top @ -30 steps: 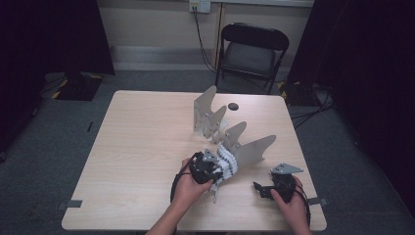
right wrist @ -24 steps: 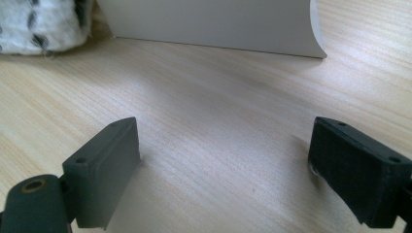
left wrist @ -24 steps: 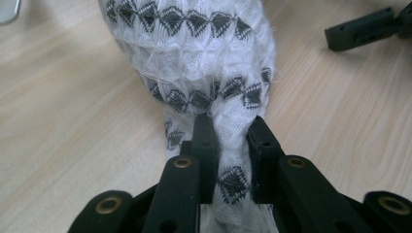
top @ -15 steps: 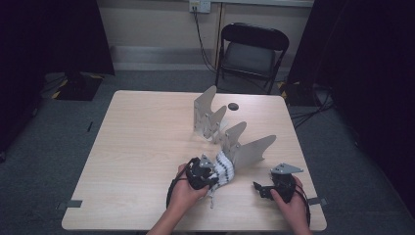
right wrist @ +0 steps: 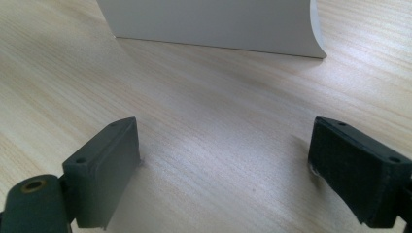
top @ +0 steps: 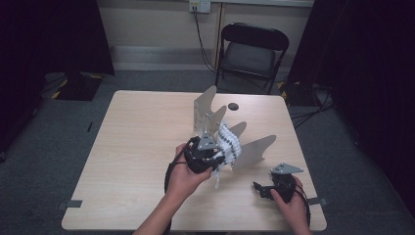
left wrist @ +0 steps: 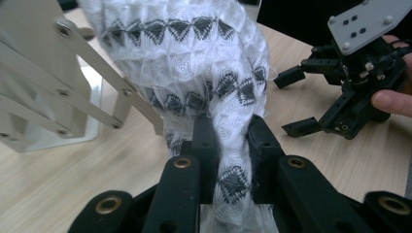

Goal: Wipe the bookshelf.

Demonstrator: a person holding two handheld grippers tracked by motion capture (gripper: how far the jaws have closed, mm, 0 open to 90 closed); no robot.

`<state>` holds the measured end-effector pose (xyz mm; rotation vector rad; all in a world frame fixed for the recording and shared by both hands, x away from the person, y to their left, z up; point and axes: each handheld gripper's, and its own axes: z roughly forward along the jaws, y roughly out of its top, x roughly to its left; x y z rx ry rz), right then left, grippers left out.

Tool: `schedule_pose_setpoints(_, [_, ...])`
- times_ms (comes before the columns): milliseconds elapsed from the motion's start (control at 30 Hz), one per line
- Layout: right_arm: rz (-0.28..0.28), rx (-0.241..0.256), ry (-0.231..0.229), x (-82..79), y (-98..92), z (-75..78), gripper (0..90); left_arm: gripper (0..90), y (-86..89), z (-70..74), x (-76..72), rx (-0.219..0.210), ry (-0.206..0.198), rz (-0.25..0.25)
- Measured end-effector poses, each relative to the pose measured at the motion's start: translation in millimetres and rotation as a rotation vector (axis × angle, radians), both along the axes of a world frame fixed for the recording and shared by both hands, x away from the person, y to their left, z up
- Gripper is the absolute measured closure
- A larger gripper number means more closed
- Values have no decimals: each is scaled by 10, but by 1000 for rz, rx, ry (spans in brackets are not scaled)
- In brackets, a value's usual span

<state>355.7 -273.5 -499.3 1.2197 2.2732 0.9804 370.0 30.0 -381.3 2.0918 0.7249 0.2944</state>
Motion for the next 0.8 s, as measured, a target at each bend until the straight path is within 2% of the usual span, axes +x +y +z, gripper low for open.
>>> schedule_pose_setpoints(133, [0, 0, 0, 0, 0, 0, 106, 779, -45, -180, 18, 8, 40, -2])
schedule_pose_setpoints(533, [0, 0, 0, 0, 0, 0, 106, 779, -117, -680, 0, 45, 126, -6])
schedule_pose_setpoints(800, [0, 0, 0, 0, 0, 0, 106, 778, -141, -895, -22, 84, 170, -13])
